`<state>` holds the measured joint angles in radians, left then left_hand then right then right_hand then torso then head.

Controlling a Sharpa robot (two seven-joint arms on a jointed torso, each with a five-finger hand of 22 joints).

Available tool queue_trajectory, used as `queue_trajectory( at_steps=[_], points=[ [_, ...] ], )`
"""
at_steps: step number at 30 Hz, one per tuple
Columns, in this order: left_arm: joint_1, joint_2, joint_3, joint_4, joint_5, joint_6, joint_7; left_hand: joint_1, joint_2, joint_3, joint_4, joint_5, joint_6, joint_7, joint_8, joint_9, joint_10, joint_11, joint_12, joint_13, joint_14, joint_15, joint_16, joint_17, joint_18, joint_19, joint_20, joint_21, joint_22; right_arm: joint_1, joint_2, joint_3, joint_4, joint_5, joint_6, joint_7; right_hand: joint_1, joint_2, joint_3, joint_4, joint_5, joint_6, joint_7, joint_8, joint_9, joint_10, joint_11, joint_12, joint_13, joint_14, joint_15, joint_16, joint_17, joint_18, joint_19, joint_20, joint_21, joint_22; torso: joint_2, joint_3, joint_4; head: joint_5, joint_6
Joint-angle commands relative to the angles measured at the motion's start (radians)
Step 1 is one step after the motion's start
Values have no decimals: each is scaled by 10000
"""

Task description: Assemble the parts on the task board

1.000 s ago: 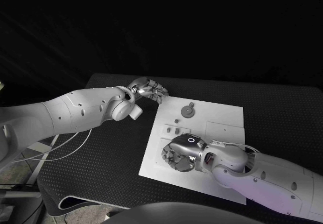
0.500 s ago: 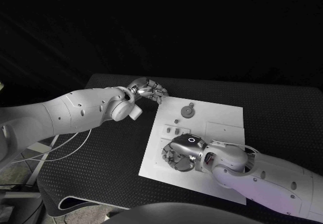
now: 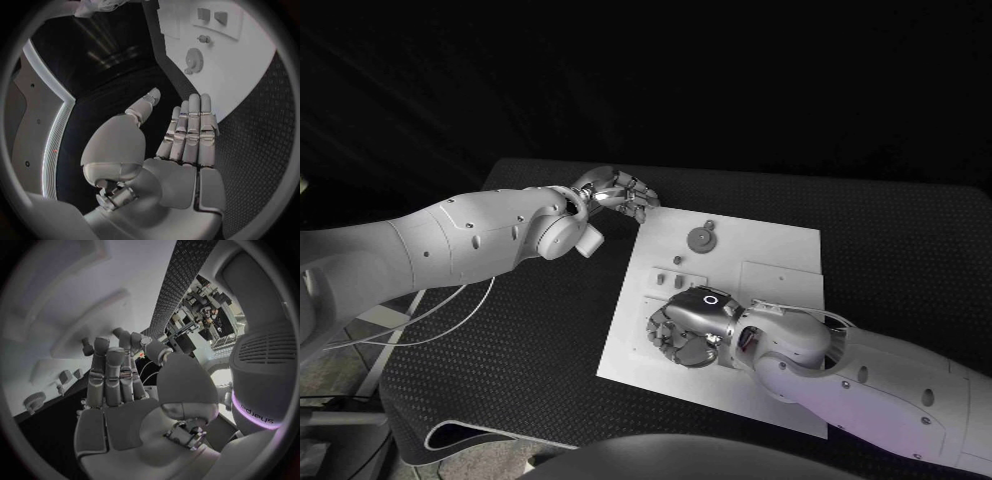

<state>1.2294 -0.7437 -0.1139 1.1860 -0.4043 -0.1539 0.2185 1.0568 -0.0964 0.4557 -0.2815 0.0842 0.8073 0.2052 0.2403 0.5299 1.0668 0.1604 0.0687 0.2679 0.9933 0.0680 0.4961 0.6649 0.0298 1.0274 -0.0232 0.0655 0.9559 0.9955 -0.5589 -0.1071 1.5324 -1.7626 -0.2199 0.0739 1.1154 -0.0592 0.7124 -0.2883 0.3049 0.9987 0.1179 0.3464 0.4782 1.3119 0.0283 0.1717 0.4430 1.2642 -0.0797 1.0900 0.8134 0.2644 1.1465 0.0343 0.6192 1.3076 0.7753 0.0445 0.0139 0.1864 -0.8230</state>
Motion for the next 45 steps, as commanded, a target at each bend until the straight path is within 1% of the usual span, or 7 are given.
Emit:
queue_trajectory(
  at_steps=[1, 3, 9, 23, 30, 36, 45],
  points=[
    [8, 5, 5, 22, 42, 138, 96, -122, 2, -70, 15, -49, -76, 15, -1, -14, -60, -4, -4, -15, 28, 76, -52, 13, 99, -77, -6, 40, -9, 3, -152, -5, -219, -400, 242, -632, 17, 68, 42, 12, 45, 489, -168, 226, 315, 55, -8, -51, 15, 23, -33, 58, -2, -26, 33, -23, 28, 235, 1, 0, -5, 1, -14],
    [8, 0, 5, 23, 42, 144, 95, -122, 2, -70, 15, -48, -77, 14, 0, -14, -60, -3, -4, -16, 28, 76, -53, 14, 99, -77, -6, 40, -9, 3, -158, -5, -229, -459, 269, -724, 16, 66, 42, 12, 45, 489, -168, 226, 316, 56, -8, -51, 16, 23, -33, 58, -2, -26, 32, -23, 28, 235, 3, -1, -2, 1, -21],
    [8, -5, 5, 21, 42, 144, 95, -124, 1, -70, 14, -48, -79, 15, 1, -14, -62, -3, -4, -17, 29, 76, -57, 19, 99, -77, -6, 41, -11, 3, -172, -5, -238, -617, 41, -951, -3, 39, 42, 20, 44, 486, -165, 221, 320, 55, -4, -58, 26, 7, -29, 54, -6, -26, 12, -16, 28, 232, 0, 3, 1, -1, -33],
    [8, -11, 5, 23, 42, 159, 89, -128, -1, -69, 12, -48, -83, 15, 4, -15, -64, -2, -4, -19, 29, 77, -67, 30, 100, -79, -5, 41, -13, 3, -222, -4, -252, -394, -219, -988, -137, -80, 17, 58, 39, 378, -111, 147, 326, -48, 40, -147, 65, -64, 15, 56, -18, -26, -64, 20, 46, 230, 2, -2, 6, -1, -37],
    [8, -14, 5, 19, 42, 168, 82, -130, -1, -69, 12, -47, -85, 16, 5, -15, -65, -2, -4, -20, 29, 77, -71, 34, 100, -80, -5, 41, -15, 3, -234, -3, -268, -232, -300, -1004, -230, -226, -15, 96, 38, 72, 21, -35, 284, -191, 95, -259, 90, -95, 65, 87, -24, -26, -90, 26, 90, 230, 1, -2, -2, -5, -33],
    [8, -20, 5, 18, 42, 171, 75, -131, -1, -69, 12, -47, -86, 16, 6, -15, -66, -1, -4, -21, 30, 77, -74, 38, 100, -81, -5, 41, -16, 3, -260, -3, -265, -191, -235, -1025, -267, -326, -46, 136, 32, -21, 67, -90, 273, -218, 113, -295, 103, -70, 84, 127, -20, -26, -71, 20, 132, 234, 1, 1, 6, -6, -35],
    [8, -24, 4, 21, 42, 181, 63, -134, -4, -69, 11, -47, -91, 17, 6, -16, -71, 0, -6, -24, 30, 78, -80, 44, 100, -82, -4, 41, -17, 4, -291, -3, -299, -191, 250, -1129, -328, -410, -92, 185, 28, -20, 71, -91, 282, -205, 117, -303, 123, -72, 90, 146, -21, -26, -79, 24, 155, 233, 1, -1, 2, -5, -36]
  ],
)
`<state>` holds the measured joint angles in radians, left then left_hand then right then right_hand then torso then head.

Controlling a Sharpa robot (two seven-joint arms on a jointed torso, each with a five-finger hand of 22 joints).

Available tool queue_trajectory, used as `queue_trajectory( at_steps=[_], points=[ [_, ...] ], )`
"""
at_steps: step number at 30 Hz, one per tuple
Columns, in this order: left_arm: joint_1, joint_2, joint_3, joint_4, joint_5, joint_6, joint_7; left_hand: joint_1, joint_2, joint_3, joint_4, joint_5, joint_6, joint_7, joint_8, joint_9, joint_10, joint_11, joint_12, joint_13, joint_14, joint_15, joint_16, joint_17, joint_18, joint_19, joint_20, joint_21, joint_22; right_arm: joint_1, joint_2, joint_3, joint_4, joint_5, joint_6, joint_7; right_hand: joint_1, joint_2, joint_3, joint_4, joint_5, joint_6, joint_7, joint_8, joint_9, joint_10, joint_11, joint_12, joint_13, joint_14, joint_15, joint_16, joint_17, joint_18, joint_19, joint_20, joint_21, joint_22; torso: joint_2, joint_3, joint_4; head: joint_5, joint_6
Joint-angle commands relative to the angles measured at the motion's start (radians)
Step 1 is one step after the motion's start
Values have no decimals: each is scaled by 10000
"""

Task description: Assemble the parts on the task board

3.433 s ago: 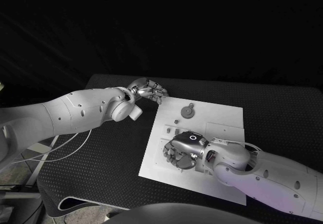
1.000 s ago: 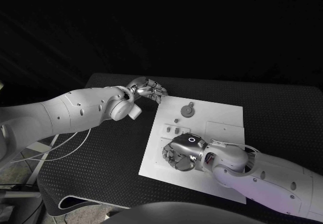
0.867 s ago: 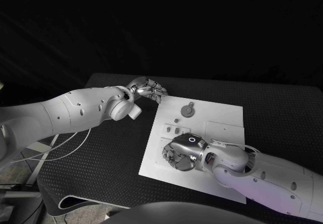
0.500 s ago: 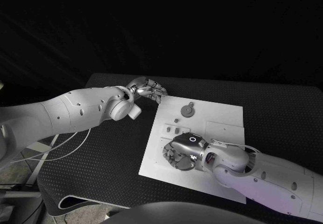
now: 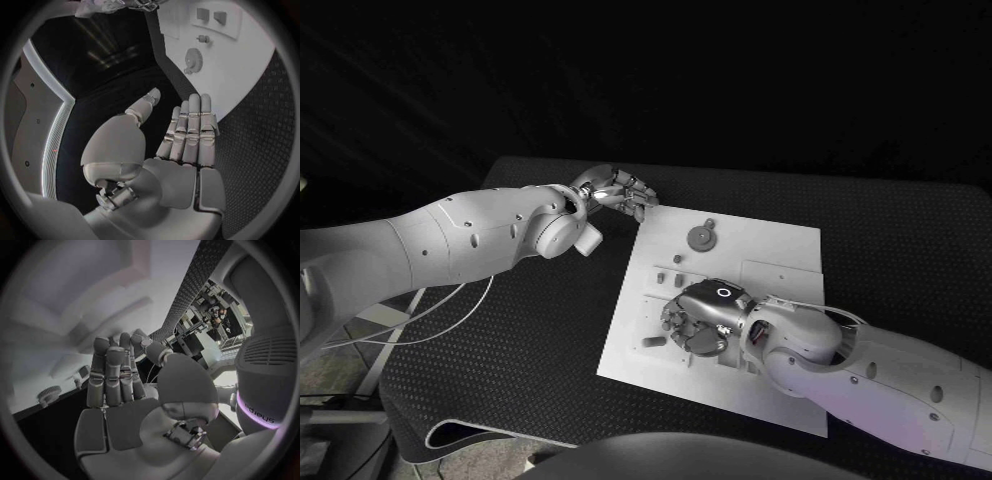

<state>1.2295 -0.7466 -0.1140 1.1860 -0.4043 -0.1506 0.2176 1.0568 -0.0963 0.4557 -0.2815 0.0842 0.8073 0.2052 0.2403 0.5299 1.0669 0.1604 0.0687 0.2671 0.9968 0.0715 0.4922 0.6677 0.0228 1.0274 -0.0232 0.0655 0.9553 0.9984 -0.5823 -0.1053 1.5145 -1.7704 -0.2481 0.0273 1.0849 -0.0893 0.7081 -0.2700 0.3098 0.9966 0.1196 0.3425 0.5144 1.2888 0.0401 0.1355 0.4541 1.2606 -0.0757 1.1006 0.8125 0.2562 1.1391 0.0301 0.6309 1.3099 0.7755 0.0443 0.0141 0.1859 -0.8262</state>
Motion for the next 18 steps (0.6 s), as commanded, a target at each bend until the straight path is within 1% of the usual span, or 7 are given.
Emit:
queue_trajectory(
  at_steps=[1, 8, 18],
  points=[
    [6, 4, 5, 20, 42, 145, 72, -135, -5, -69, 11, -47, -92, 18, 6, -16, -72, 1, -6, -16, -5, 42, -42, 17, 169, -82, -4, 41, -12, -24, -55, -21, -119, -119, 563, -659, -24, -109, -49, 5, -21, 1, 53, -51, -79, 27, -1, 59, 12, -38, 50, 41, -13, 56, -6, 66, 38, 210, 1, 3, -3, 3, -14],
    [6, 6, 5, 25, 42, 141, 77, -137, -5, -69, 11, -48, -95, 19, 6, -17, -74, 2, -6, -17, -5, 43, -46, 21, 169, -83, -3, 41, -13, -23, -28, -21, -114, -147, 695, -652, 0, -78, -36, 2, -13, 12, 42, -45, -72, 34, -3, 56, 24, -57, 49, 42, -17, 56, -31, 63, 40, 209, 1, 2, -3, 1, -20],
    [6, 2, 5, 23, 42, 127, 82, -137, -6, -67, 9, -48, -99, 20, 8, -17, -78, 3, -7, -19, -5, 43, -53, 28, 170, -85, -3, 42, -15, -23, -15, -20, -83, -146, 542, -582, 27, -67, -33, -25, -14, 28, 34, -36, -62, 49, -7, 57, 37, -68, 46, 48, -19, 56, -48, 61, 49, 211, 2, -1, 2, -7, -20]
  ],
)
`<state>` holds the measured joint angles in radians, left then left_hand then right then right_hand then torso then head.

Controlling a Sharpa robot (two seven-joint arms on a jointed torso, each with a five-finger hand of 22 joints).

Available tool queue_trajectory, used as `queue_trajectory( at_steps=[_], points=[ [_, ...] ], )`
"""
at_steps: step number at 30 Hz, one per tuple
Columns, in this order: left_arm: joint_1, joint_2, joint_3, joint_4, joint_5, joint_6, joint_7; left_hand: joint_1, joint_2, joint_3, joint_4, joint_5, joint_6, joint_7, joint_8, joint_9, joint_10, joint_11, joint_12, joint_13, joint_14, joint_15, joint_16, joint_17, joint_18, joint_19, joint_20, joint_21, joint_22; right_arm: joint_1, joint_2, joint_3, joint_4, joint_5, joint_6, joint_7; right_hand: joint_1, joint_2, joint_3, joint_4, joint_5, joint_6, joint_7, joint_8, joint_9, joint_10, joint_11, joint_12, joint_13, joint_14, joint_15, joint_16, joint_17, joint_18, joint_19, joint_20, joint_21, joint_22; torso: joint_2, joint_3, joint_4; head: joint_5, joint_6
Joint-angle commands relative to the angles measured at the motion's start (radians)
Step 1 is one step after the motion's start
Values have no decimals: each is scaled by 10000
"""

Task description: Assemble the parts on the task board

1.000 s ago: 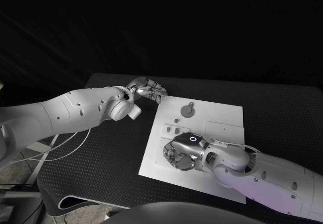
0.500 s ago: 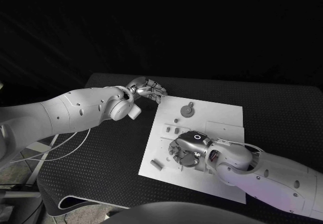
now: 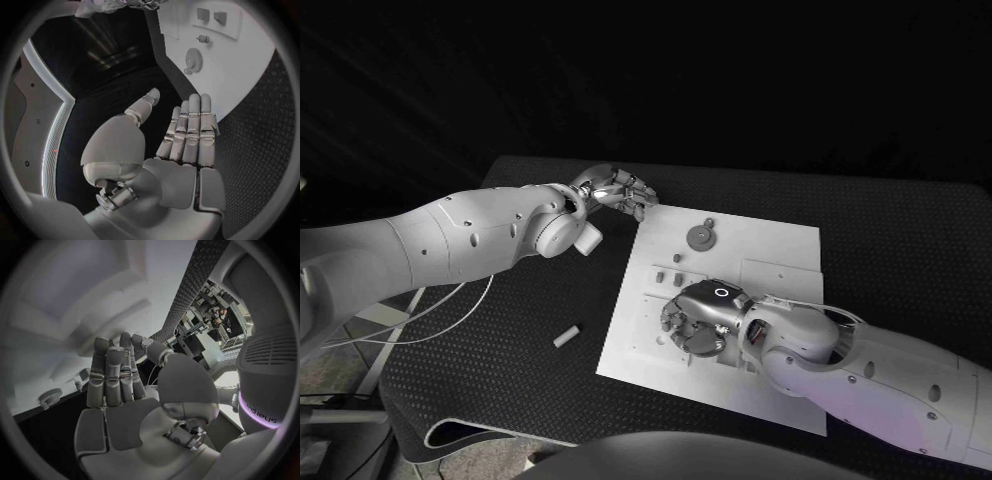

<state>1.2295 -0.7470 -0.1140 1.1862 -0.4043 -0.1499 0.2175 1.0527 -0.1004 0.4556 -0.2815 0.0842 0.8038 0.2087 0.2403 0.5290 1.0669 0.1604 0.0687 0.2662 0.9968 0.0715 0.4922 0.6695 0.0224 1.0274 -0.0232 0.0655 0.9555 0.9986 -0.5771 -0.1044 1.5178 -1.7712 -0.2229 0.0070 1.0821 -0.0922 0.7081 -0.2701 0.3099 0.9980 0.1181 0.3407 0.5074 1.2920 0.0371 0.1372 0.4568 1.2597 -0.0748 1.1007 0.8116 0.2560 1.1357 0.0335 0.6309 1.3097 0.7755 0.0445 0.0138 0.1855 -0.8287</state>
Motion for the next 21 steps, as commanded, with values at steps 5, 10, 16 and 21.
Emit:
queue_trajectory(
  at_steps=[5, 10, 16, 21],
  points=[
    [7, 3, 5, 16, 42, 111, 86, -94, 33, -66, 7, -47, -66, -15, 8, -9, -79, 3, -7, -12, -4, 43, -57, 14, 174, -86, -3, 42, -17, -25, -77, -29, -93, -89, 72, -294, 74, -65, -39, -55, -16, 8, 49, -22, 9, 14, 22, 33, 17, -60, 35, 55, -10, 58, -20, 24, 60, 214, 1, -4, 6, -4, 4],
    [7, 6, 5, 15, 42, 113, 89, -93, 33, -65, 5, -47, -67, -15, 9, -9, -80, 4, -6, -13, -4, 43, -60, 18, 175, -86, -3, 42, -18, -25, -84, -29, -51, -2, -99, -228, 96, -100, -46, -88, -17, -11, 57, -34, 10, -4, 25, 15, 22, -48, 36, 72, -9, 58, -11, 18, 80, 215, 1, -4, 6, -4, 4],
    [7, 2, 5, 13, 42, 112, 83, -92, 33, -64, 3, -47, -68, -15, 11, -9, -80, 4, -6, -13, -3, 43, -64, 23, 175, -86, -3, 43, -19, -25, -99, -29, -21, 52, -210, -206, 111, -120, -49, -103, -16, -26, 64, -43, 9, -18, 29, 2, 25, -39, 39, 82, -10, 58, -3, 13, 94, 214, -1, -1, 6, 0, 12],
    [7, -7, 5, 11, 42, 125, 79, -90, 32, -63, 2, -47, -68, -15, 12, -9, -80, 3, -5, -14, -3, 43, -67, 26, 175, -87, -3, 43, -19, -25, -97, -28, -12, 97, -286, -179, 114, -130, -51, -107, -17, -30, 66, -45, 9, -21, 30, -1, 27, -37, 40, 85, -11, 58, -1, 12, 99, 213, -2, -3, 4, -2, 26]
  ],
)
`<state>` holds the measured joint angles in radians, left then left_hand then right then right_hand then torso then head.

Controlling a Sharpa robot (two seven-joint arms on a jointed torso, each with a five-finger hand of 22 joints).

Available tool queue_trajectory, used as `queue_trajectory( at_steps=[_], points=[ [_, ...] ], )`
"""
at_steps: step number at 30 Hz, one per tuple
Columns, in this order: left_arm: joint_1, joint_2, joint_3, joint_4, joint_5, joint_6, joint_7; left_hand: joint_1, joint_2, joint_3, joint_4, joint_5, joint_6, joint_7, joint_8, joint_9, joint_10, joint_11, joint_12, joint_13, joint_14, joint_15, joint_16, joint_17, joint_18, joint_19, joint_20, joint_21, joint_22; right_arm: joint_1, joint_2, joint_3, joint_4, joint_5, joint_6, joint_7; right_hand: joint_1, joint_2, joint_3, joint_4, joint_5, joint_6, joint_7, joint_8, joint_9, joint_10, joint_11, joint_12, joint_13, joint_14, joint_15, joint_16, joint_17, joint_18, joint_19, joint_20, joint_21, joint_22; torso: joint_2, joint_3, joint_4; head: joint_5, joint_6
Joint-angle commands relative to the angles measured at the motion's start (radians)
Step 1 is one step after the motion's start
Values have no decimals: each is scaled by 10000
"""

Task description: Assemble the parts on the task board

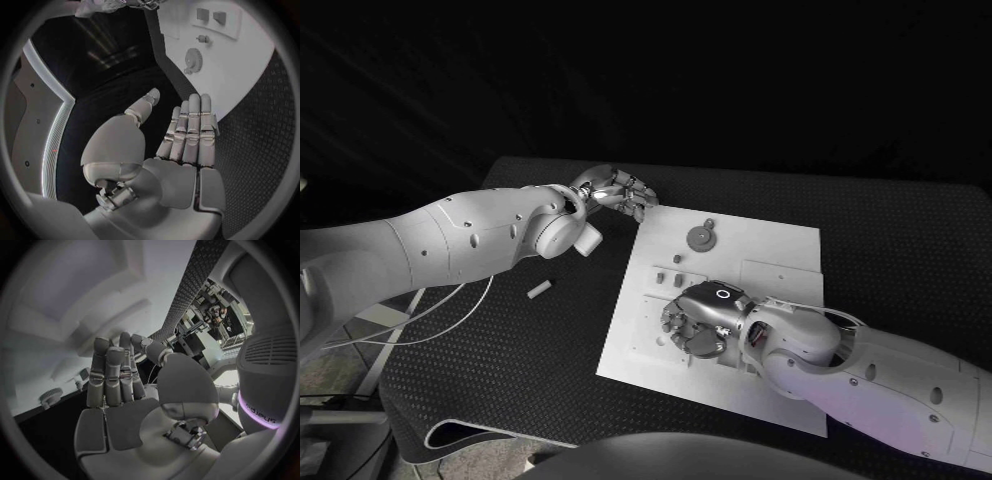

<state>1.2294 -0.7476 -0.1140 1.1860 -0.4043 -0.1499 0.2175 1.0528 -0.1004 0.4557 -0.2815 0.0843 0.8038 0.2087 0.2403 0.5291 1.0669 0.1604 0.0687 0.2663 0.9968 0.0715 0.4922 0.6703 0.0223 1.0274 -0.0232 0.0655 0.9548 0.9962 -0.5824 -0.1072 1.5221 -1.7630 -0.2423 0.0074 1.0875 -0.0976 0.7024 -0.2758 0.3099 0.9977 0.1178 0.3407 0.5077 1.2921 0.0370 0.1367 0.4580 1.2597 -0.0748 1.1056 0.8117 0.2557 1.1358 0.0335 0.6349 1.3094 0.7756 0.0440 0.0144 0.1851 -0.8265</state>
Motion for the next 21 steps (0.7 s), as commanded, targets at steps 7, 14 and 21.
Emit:
queue_trajectory(
  at_steps=[7, 14, 21],
  points=[
    [7, -33, 5, -21, 42, 132, 80, -89, 31, -62, -1, -48, -67, -16, 16, -9, -78, 3, -3, -15, -1, 43, -71, 23, 177, -87, -3, 43, -13, -1, -77, 1, -5, 312, -449, -32, 80, -124, 2, -66, -15, -75, 90, -76, 1, -72, 46, -36, 16, -37, 54, 46, -18, 61, -2, 8, 75, 211, -4, 3, -2, 6, 36],
    [10, -88, 5, -121, 34, 164, 98, -68, 59, -49, -8, -49, 115, -92, 138, 31, -18, -21, 24, -7, 16, 42, -104, 74, 177, -86, -3, 51, -16, 3, -209, 42, 146, 934, -1058, 258, 80, -277, -48, -61, -19, -434, 237, -281, -72, -197, 103, -137, 16, -18, 107, 81, -32, 61, 17, 2, 122, 206, -4, 2, -7, -11, 80],
    [10, -112, 5, -194, 23, 168, 94, -50, 97, -42, -15, -51, 283, -175, 236, 51, 105, -71, 68, 17, 43, 35, -139, 132, 177, -78, -8, 59, -15, 78, -351, 162, 345, 1548, -1357, 514, -44, -509, -196, 18, -29, -668, 340, -408, -135, -342, 171, -246, 2, 13, 172, 127, -40, 61, 51, -7, 170, 203, -7, 5, -6, -43, 144]
  ],
)
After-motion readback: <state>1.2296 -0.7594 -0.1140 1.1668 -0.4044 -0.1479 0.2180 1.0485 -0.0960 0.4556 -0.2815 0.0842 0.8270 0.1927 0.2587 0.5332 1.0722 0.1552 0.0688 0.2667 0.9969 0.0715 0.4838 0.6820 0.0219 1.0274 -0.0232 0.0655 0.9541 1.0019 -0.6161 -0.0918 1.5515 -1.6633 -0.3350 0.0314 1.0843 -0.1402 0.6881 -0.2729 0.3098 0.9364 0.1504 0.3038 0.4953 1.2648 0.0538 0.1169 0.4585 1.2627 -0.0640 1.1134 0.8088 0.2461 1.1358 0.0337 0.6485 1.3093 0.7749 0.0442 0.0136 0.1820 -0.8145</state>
